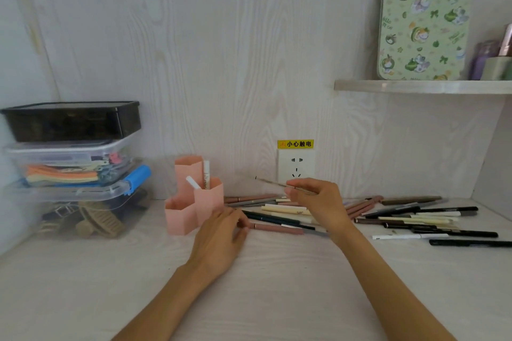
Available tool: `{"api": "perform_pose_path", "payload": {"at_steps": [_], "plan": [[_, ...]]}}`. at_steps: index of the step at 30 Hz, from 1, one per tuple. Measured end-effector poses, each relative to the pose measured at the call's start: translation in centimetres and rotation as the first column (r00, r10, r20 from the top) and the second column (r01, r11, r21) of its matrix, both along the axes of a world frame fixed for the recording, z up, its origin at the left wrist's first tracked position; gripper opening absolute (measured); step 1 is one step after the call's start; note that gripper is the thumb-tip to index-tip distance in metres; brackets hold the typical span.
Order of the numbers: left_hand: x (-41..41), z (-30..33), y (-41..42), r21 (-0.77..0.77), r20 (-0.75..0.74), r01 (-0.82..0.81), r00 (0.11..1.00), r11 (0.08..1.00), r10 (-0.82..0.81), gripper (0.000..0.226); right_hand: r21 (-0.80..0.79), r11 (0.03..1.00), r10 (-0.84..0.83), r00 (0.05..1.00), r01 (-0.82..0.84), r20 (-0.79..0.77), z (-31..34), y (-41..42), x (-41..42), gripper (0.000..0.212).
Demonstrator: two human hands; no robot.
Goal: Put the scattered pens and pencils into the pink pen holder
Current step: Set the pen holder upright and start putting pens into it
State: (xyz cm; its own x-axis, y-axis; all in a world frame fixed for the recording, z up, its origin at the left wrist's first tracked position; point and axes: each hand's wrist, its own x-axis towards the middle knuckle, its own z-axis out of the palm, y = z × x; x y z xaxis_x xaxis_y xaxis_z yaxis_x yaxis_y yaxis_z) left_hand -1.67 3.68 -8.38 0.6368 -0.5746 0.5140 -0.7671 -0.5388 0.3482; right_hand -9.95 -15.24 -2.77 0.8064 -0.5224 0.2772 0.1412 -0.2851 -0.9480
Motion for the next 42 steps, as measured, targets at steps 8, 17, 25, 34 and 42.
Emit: {"api": "perform_pose_path", "payload": {"at_steps": [8, 17, 25, 34, 42], "plan": [[0.5, 0.2, 1.9, 0.032, -0.086, 0.078, 0.994, 0.996, -0.075, 0.016, 0.538, 0.827, 0.103, 0.985, -0.162, 0.138, 0.0, 1.3, -0.2, 0.023], [0.9, 0.6, 3.5, -0.053, -0.161, 0.078, 0.983, 0.996, -0.085, 0.014, 0.554, 0.83, -0.109, 0.954, -0.067, 0.278, 1.7, 2.4, 0.6, 0.025], [1.4, 0.2, 3.7, -0.11, -0.214, 0.11, 0.968, 0.988, -0.132, 0.015, 0.162, 0.986, -0.119, 0.846, 0.039, 0.519, 7.4, 8.8, 6.9, 0.026], [1.7, -0.2, 3.6, -0.126, -0.197, 0.117, 0.97, 0.985, -0.141, 0.016, -0.66, 0.748, 0.154, 0.986, -0.07, 0.07, 5.6, 11.5, 11.7, 0.03], [0.8, 1.1, 3.5, -0.387, -0.174, 0.057, 0.976, 0.92, -0.134, 0.014, -0.477, 0.86, -0.149, 0.983, 0.184, 0.112, -0.4, 4.5, 4.9, 0.022]]}}
